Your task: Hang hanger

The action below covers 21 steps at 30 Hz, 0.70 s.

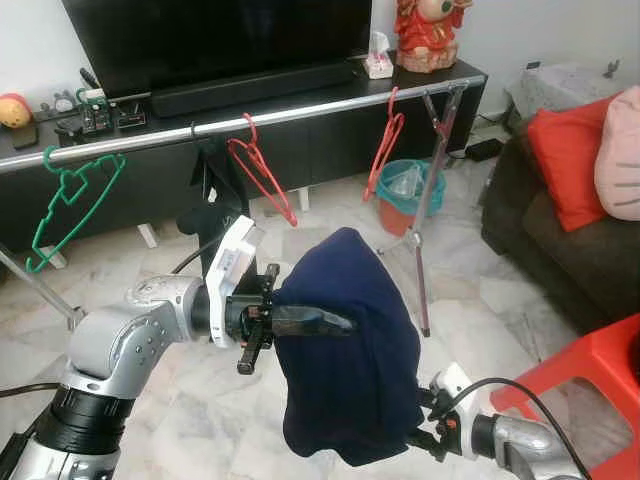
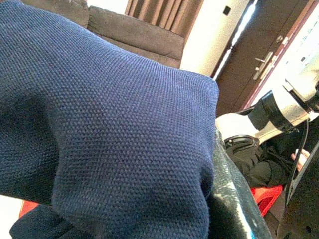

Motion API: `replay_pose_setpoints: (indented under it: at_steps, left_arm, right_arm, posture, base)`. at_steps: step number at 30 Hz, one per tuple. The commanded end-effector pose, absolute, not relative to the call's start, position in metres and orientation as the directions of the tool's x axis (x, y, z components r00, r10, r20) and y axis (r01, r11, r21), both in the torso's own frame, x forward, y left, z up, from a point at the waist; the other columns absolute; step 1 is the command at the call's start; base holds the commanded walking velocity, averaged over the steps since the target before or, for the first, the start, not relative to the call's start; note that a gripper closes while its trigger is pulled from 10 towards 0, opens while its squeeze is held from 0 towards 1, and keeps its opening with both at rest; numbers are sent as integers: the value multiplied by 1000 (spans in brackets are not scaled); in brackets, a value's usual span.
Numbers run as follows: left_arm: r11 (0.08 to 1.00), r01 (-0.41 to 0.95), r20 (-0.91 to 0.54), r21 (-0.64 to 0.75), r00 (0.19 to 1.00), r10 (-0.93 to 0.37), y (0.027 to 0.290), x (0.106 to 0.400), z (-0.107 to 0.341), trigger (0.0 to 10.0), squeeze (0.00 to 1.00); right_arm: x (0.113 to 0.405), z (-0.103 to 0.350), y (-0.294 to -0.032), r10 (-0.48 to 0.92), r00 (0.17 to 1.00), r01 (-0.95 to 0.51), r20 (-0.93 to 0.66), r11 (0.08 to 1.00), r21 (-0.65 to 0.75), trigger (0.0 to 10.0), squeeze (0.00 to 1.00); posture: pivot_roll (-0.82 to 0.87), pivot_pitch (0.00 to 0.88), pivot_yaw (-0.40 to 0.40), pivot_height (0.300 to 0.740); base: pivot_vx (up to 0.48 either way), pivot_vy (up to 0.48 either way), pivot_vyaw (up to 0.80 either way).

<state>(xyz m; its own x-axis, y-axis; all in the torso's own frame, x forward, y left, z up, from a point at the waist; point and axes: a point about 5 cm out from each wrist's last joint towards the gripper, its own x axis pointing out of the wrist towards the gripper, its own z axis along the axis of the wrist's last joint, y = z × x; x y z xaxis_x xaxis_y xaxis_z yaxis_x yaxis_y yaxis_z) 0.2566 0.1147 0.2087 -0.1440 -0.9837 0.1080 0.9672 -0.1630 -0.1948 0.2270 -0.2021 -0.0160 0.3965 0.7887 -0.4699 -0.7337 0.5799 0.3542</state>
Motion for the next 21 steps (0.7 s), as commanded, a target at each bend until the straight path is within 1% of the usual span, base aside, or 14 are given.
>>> replay_pose_setpoints:
  at_steps: [1,2,3,4,5,6,10,21]
  left_arm:
    - [-194,969,107,-154,-179,-978,113,251,217,10000,0]
    - [-194,969,107,-154,-179,-978,113,251,217,10000,0]
    - [-194,969,107,-155,-178,-978,113,251,217,10000,0]
    - [-193,969,107,-155,-178,-978,112,251,217,10000,0]
    - [-193,969,107,-155,-178,-978,112,251,217,10000,0]
    - [-194,969,109,-155,-178,-978,112,251,217,10000,0]
    - [-191,969,110,-154,-176,-978,112,252,217,10000,0]
    - [-184,971,111,-154,-168,-980,112,253,216,10000,0]
  right_arm:
    - [226,-15,-199,816,365,-747,-449,544,382,10000,0]
    - [226,-15,-199,816,365,-747,-449,544,382,10000,0]
    - [225,-15,-199,820,360,-747,-446,539,388,4078,0]
    - [225,-15,-198,821,359,-747,-444,537,391,4078,0]
    - [223,-16,-197,829,347,-746,-438,527,407,0,0]
    - [221,-16,-197,838,333,-750,-432,513,417,0,0]
    - [219,-17,-197,842,324,-750,-431,507,425,0,0]
    - [219,-17,-199,831,334,-743,-445,522,418,0,0]
  posture:
    - [24,18,53,740]
    - [24,18,53,740]
    - [24,19,53,740]
    - [24,19,53,740]
    - [23,20,52,740]
    - [23,20,52,740]
    - [23,24,51,740]
    - [22,28,50,740]
  base:
    - [0,0,0]
    - [0,0,0]
    - [0,0,0]
    - [0,0,0]
    - [0,0,0]
    - [0,0,0]
    - [0,0,0]
    - [0,0,0]
